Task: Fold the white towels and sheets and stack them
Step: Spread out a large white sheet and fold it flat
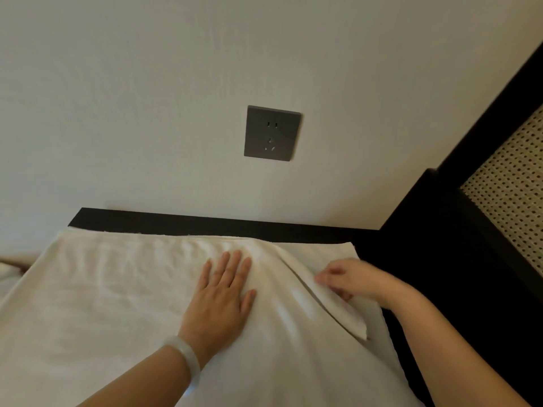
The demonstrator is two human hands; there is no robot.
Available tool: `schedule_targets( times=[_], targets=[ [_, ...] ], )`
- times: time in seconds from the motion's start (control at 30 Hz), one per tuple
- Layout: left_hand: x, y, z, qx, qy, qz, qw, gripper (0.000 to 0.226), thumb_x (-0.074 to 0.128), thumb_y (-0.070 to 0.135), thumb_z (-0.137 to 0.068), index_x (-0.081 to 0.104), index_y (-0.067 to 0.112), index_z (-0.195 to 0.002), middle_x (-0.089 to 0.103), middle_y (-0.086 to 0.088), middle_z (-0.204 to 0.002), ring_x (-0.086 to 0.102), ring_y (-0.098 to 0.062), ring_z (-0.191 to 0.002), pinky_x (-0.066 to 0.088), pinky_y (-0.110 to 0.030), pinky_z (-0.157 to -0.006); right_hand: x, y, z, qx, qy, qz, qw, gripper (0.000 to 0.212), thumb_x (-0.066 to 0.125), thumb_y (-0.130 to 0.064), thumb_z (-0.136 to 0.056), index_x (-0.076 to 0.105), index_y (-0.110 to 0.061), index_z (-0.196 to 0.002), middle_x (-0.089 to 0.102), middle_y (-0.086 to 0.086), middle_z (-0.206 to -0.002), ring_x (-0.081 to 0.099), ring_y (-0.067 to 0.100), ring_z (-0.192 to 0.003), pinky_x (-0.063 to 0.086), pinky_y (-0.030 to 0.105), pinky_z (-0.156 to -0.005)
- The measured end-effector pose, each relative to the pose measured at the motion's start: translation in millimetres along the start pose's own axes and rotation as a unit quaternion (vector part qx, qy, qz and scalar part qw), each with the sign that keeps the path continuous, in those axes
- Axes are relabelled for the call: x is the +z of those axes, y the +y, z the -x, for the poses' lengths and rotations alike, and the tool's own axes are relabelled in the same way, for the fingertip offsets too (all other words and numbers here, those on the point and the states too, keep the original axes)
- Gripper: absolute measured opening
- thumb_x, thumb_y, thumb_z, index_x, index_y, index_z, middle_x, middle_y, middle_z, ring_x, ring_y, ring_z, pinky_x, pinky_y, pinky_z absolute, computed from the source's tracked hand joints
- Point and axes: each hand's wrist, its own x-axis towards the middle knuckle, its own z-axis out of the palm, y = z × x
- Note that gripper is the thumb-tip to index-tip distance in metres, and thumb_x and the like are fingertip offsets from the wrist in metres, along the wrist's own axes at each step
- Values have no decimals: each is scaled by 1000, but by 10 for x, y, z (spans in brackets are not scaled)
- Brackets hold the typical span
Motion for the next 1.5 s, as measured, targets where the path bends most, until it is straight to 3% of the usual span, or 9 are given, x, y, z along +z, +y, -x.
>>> schedule_targets(
  times=[0.1,0.3,0.47,0.5,0.63,0.9,1.13,1.37,1.5],
  targets=[
    [3,-5,5,-1,13,3,1000,67,-6,59,-94,-21,29,-152,-25,7,-160,-30,-12,-145,-18,-39,-120,228,30,161,-64,50,80,993,19,75,-35,-81,64,-34,-96,62,-14,-97,58,2,-87,45,16,-73],
    [-32,-36,64,-17,80,106,991,65,13,52,-102,-17,26,-153,-16,11,-162,-21,0,-146,-9,-30,-122,746,275,489,-230,175,123,949,11,62,-30,-95,63,-23,-86,44,-25,-101,48,-3,-100,42,12,-84],
    [-42,-40,76,23,69,80,994,62,13,51,-102,-19,36,-152,-18,11,-162,-20,-7,-148,-4,-38,-124,824,236,502,-156,166,-52,972,15,70,-19,-90,66,-20,-75,49,-29,-118,46,-9,-114,37,5,-89],
    [-38,-40,71,24,61,74,995,61,11,52,-101,-20,38,-152,-19,10,-162,-21,-7,-148,-5,-38,-123,811,217,494,-137,155,-79,975,9,72,-16,-87,64,-21,-84,51,-27,-117,50,-6,-110,39,7,-87],
    [-3,-55,54,9,44,55,997,62,6,54,-99,-22,35,-151,-18,8,-163,-22,-7,-147,-10,-35,-122,620,154,440,-77,59,-48,994,52,79,-25,-76,49,-42,-116,57,-17,-109,57,-1,-94,41,9,-71],
    [12,-49,38,-8,50,55,997,68,4,55,-97,-3,22,-156,3,5,-164,-8,-8,-150,-8,-33,-122,-202,171,154,-22,-30,48,998,23,89,-32,-66,70,-24,-77,70,-10,-74,63,1,-68,45,16,-61],
    [-26,-29,39,-11,51,54,997,73,2,55,-94,6,19,-156,5,4,-163,-5,-9,-150,-5,-34,-122,-722,297,-554,5,174,-63,983,15,83,-9,-77,68,-11,-76,65,6,-77,60,20,-74,46,28,-64],
    [-52,0,31,-23,43,51,998,73,1,54,-94,8,18,-156,5,3,-163,-5,-10,-150,-5,-35,-121,-684,557,-710,11,114,-109,987,18,82,-11,-78,71,-10,-92,70,6,-86,64,15,-79,47,22,-64],
    [-42,-1,25,-22,36,28,999,74,-5,54,-91,1,20,-156,-4,4,-163,-12,-9,-149,-7,-35,-122,-693,583,-780,-60,134,-84,986,36,79,12,-72,66,-14,-93,63,8,-86,59,16,-77,47,20,-68]
  ],
)
